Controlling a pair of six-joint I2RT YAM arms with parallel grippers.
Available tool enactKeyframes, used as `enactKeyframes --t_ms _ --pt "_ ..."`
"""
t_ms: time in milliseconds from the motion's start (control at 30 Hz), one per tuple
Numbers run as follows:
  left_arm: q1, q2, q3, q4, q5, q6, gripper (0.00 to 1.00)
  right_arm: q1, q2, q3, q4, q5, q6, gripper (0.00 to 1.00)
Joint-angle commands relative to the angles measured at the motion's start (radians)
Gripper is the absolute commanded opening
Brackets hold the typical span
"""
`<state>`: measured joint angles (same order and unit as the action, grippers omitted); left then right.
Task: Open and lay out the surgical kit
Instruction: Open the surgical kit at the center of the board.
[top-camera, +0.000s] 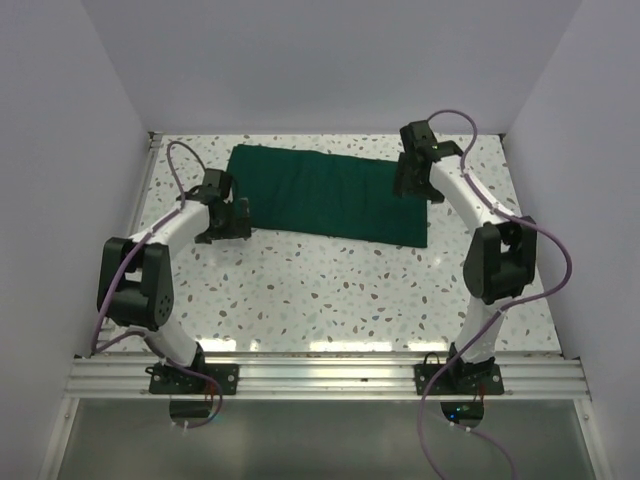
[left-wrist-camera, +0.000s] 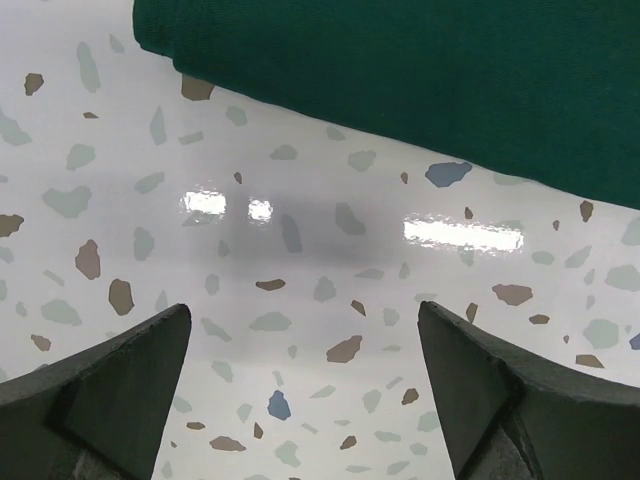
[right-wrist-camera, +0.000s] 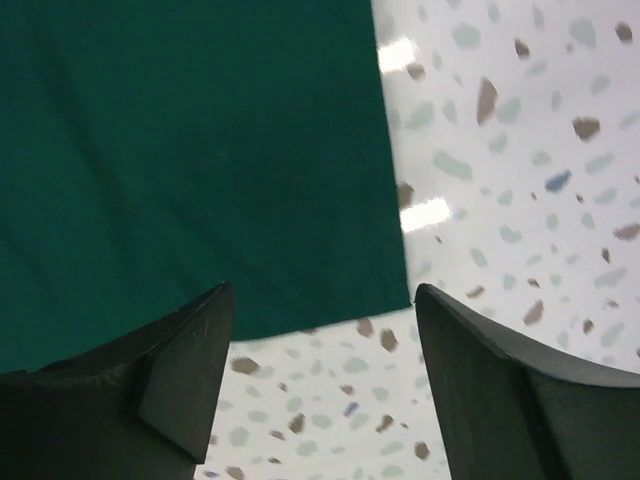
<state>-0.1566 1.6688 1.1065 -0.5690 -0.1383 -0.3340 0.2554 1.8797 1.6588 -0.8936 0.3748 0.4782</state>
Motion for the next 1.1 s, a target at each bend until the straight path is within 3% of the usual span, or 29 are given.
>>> enactKeyframes --t_ms 0,167,467,867,1067 --pt "-0.014 -0.049 -0.004 0.021 0.02 -0.019 1.0 -0.011 0.099 0.188 0.044 -0.063 0.005 0.75" --pt "-0.021 -0.069 -0.002 0.012 0.02 -0.016 1.0 -0.06 0.289 0.483 -0.064 -0.085 0.023 0.7" --pt "-0.021 -0.124 -0.054 0.009 0.009 -0.019 1.0 -0.15 0.538 0.761 -0.068 -0.116 0.069 0.63" --pt "-0.021 -0.179 -0.108 0.009 0.014 -0.03 1.0 -0.182 0.667 0.8 0.01 -0.08 0.068 0.46" --pt "-0.021 -0.167 -0.112 0.012 0.022 -0.027 1.0 -0.182 0.679 0.774 0.013 -0.022 0.063 0.45"
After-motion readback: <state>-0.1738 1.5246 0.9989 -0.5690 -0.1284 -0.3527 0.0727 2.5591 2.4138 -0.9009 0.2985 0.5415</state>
